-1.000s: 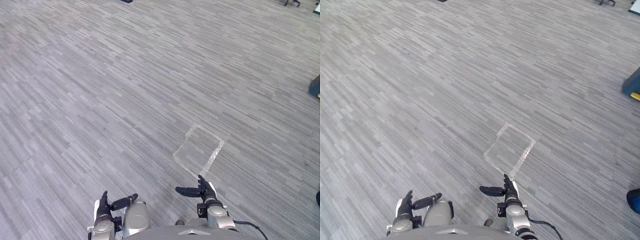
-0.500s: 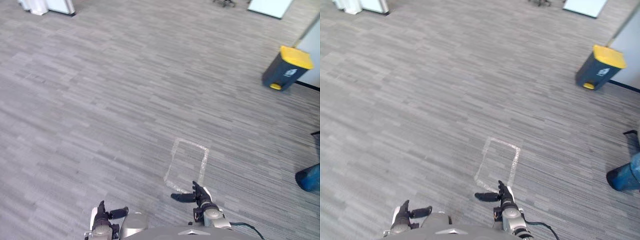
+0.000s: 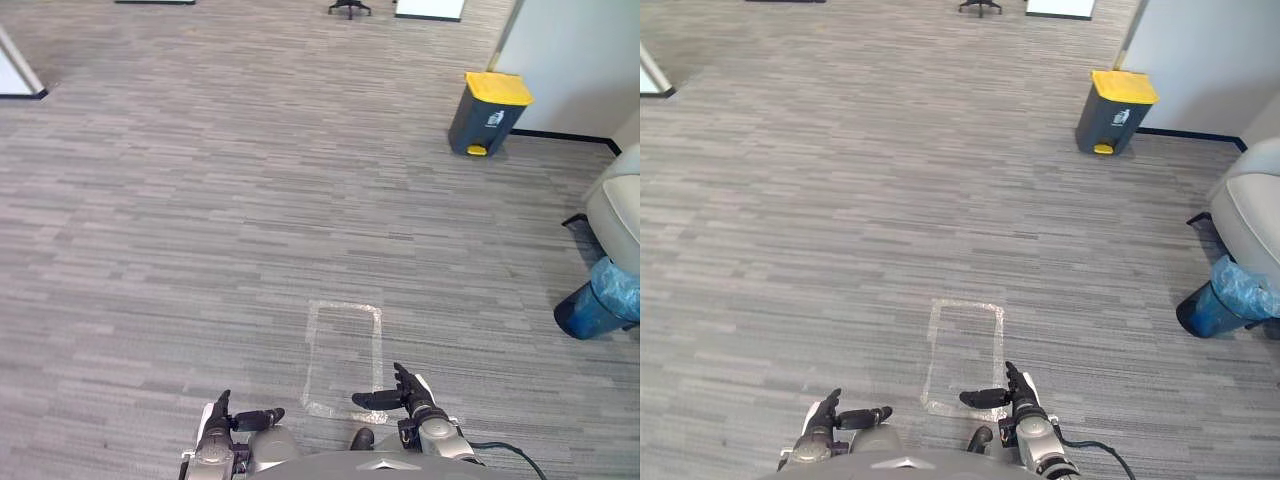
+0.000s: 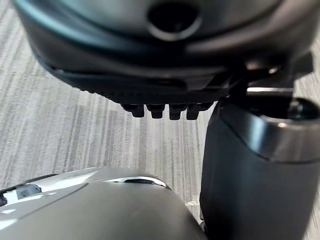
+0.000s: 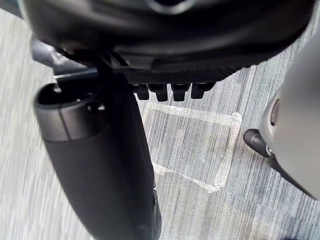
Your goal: Organize the slippers on the shoe rack
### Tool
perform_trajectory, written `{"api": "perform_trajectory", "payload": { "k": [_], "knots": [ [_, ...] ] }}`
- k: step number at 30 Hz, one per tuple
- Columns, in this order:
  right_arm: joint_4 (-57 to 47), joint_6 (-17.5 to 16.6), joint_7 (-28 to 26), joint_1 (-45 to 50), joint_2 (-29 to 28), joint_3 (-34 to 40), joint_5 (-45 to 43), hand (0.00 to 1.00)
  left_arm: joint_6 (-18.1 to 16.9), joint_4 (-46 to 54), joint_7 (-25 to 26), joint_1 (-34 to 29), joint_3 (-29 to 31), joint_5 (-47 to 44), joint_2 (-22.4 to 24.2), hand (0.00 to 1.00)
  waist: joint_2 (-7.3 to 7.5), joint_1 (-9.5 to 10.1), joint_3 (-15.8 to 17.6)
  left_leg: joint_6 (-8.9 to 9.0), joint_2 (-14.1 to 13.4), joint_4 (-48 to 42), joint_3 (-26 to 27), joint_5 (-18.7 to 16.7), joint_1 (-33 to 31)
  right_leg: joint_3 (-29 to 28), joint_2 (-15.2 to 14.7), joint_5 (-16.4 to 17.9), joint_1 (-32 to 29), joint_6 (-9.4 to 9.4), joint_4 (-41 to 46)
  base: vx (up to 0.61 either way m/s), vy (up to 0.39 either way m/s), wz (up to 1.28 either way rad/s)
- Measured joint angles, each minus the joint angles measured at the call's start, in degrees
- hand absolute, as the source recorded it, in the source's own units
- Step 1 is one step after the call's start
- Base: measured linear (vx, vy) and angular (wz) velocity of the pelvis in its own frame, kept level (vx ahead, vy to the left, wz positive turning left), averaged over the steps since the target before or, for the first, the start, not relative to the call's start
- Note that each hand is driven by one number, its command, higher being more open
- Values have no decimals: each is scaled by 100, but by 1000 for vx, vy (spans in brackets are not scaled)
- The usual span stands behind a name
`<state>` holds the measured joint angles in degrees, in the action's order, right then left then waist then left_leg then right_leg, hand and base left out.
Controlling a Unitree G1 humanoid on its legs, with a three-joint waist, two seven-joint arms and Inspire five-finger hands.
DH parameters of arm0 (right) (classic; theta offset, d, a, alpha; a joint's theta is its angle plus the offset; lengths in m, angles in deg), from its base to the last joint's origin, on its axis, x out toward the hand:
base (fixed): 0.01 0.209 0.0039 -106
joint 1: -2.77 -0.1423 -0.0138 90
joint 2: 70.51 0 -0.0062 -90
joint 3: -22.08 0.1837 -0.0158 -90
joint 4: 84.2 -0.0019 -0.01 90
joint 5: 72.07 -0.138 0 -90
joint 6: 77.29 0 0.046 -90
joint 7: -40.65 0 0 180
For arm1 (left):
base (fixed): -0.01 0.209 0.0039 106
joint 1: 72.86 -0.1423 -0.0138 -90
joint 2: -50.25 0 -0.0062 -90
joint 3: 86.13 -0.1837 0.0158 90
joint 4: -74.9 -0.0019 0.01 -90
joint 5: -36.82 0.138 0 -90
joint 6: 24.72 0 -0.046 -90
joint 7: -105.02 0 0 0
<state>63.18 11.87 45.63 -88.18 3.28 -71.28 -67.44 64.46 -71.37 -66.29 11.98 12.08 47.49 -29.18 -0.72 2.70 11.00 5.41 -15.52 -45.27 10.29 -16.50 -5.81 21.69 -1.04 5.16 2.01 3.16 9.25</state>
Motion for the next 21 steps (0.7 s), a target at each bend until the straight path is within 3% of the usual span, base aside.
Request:
{"api": "perform_trajectory", "payload": {
  "k": [3,4,5,6,8,11,13,14,16,17,18,21],
  "knots": [
    [110,48,6,-66,22,15,-15,100,-19,44,-50,24,46,-74,-66,100,81,21,69,-75,574,1720,-475,-12,-150,-602,-162,26,110,-128,-12,207,189,-102],
    [108,61,57,-63,41,21,-14,100,-35,45,-12,18,49,-233,-64,100,73,30,84,-33,698,2275,-777,146,-159,-811,-195,74,138,-238,32,217,235,-102],
    [103,64,124,-55,59,32,-6,100,-37,32,40,11,57,-351,-38,100,25,54,83,37,747,2464,-898,611,-120,-994,-214,141,138,-355,128,182,203,-103],
    [128,74,190,-58,75,88,10,100,-36,9,71,-24,66,-417,5,100,-45,77,59,-121,811,2540,-841,900,6,-1187,-196,149,131,-516,179,331,307,-78],
    [141,82,246,-49,-19,135,30,100,-43,-31,78,37,35,-462,-140,100,229,22,0,-245,972,2487,-654,810,56,-1330,-367,101,186,-623,-17,358,279,-42],
    [201,102,261,-40,-56,260,37,100,-11,-144,62,65,-23,-501,-166,100,251,34,7,-403,1150,2405,-453,515,251,-1506,-562,113,311,-802,-54,246,196,-40],
    [205,118,251,-81,-38,269,60,100,7,-262,24,73,-56,-503,-127,100,173,70,84,-510,1189,2629,-159,362,654,-1672,-700,304,27,-961,823,139,160,-63],
    [183,118,249,-130,-38,268,102,100,10,-339,22,51,-70,-511,-101,100,108,72,120,-526,1189,2800,25,366,917,-1699,-758,303,-305,-966,1632,132,172,-71],
    [182,93,247,-204,-82,249,115,100,9,-365,18,-10,-110,-519,-139,100,145,54,149,-587,1249,2989,199,352,1233,-1576,-947,275,-718,-989,2640,126,117,-45],
    [190,38,247,-214,-105,220,211,100,12,-374,28,-25,-186,-519,-201,100,178,-18,178,-665,1288,3113,233,306,1449,-1248,-1150,451,-855,-793,3150,174,49,-21],
    [195,9,242,-220,-102,217,214,100,11,-375,30,-23,-235,-521,-228,100,206,-30,172,-664,1282,3256,267,304,1614,-926,-1208,598,-928,-611,3229,146,-1,-14],
    [206,6,209,-279,-108,212,256,100,11,-389,20,-24,-231,-521,-234,100,209,-47,177,-559,1184,3450,376,299,1753,-257,-1053,601,-1074,-545,2282,188,-89,-20]
  ]
}}
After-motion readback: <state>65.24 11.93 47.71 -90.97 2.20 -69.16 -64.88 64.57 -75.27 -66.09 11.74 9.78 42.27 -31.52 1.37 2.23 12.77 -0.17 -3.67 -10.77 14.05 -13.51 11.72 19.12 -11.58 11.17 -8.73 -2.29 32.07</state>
